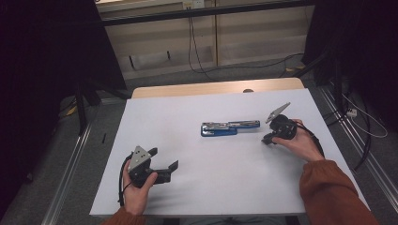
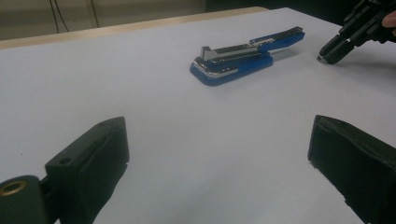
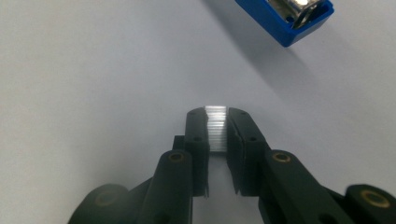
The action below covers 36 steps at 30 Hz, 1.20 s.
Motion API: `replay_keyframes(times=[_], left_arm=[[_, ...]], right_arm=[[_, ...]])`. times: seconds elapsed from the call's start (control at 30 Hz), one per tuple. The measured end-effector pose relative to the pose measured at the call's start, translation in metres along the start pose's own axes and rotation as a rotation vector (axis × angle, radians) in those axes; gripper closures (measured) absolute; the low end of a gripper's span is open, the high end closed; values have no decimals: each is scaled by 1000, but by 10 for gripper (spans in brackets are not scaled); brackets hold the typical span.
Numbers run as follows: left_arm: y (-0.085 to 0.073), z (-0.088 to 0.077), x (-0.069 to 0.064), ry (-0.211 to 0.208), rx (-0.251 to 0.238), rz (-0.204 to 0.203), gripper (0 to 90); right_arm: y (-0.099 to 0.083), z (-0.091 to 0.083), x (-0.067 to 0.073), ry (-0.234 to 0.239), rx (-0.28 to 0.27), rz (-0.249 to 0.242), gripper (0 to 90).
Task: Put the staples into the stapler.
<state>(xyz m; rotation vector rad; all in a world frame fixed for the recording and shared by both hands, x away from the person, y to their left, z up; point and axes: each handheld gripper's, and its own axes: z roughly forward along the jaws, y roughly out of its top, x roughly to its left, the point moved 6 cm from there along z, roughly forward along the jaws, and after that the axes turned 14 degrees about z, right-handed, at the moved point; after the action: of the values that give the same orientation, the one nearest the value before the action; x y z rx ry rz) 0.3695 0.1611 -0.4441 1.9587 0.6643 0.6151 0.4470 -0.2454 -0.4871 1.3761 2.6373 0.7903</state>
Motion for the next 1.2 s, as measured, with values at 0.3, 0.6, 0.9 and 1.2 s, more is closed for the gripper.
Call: replay_keyframes(times=[0.3, 0.6, 0.9, 1.2], left_arm=[[0, 0, 0, -1, -3, -1, 54], [1, -1, 0, -1, -6, -6, 54], [0, -1, 1, 2, -1, -4, 55], [1, -1, 1, 2, -8, 0, 55]], right_arm=[[3, -1, 6, 7, -14, -23, 793], [6, -6, 5, 24, -63, -7, 793], [14, -13, 13, 61, -131, -5, 793], [22, -16, 22, 101, -203, -4, 794]])
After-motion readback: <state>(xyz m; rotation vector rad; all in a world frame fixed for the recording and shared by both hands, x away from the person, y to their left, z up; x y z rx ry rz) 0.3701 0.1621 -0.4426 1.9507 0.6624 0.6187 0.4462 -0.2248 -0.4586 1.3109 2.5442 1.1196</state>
